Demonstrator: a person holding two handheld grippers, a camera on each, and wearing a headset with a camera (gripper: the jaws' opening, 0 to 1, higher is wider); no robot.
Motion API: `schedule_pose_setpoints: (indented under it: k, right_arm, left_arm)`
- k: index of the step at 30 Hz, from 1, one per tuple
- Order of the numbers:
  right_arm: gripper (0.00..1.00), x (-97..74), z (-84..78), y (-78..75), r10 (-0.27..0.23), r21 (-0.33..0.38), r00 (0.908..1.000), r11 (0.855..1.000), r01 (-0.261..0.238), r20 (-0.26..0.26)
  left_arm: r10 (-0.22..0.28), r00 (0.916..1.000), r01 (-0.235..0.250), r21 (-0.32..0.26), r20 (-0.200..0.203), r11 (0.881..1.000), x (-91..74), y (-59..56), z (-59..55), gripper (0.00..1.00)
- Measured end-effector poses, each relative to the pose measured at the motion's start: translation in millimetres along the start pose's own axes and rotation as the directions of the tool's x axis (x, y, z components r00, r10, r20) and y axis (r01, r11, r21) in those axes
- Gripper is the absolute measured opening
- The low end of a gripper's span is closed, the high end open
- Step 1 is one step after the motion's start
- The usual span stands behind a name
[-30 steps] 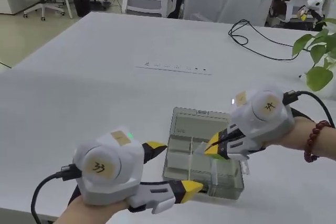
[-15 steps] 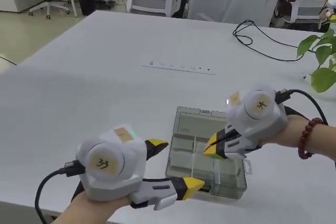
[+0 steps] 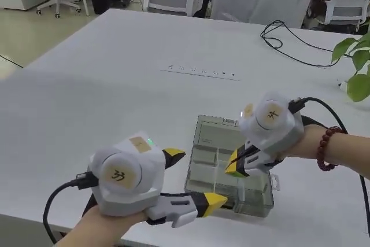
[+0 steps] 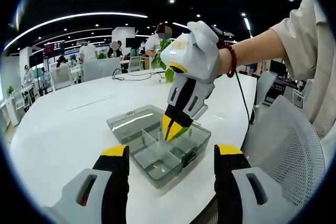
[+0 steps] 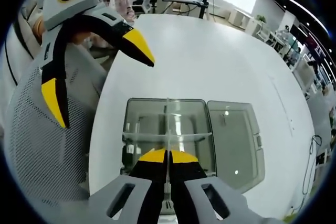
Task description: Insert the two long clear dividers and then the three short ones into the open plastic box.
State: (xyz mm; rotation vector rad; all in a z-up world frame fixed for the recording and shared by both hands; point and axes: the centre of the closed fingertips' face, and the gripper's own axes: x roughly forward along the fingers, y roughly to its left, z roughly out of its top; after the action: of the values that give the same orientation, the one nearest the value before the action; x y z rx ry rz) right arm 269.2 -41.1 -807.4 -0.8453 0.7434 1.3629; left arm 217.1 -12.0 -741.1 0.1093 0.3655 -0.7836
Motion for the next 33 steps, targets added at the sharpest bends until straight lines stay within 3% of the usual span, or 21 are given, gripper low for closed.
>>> schedule_pose_setpoints:
  k: [12,20,29,33]
  right_arm:
    - [0.02,11.3,-7.1,1.6,0.014,-0.003,0.9958,1.0,-0.015,-0.09]
    - [0.01,22.1,-15.7,3.0,0.026,-0.022,0.9812,0.999,-0.031,-0.191]
    - [0.02,22.0,-17.6,1.9,0.042,-0.016,0.9746,0.999,-0.047,-0.22]
    - [0.03,22.2,-18.0,1.5,0.04,-0.014,0.9773,0.999,-0.044,-0.208]
  left_arm:
    - [-0.006,1.0,0.006,0.004,-0.001,1.0,0.1,-1.5,-0.4,0.66]
    - [-0.007,1.0,0.007,0.007,-0.004,1.0,0.3,-1.5,-0.9,0.66]
    - [-0.003,1.0,0.003,0.007,-0.001,1.0,0.7,-0.5,-0.2,0.67]
    - [-0.004,1.0,0.004,0.006,-0.002,1.0,0.6,-0.7,-0.7,0.67]
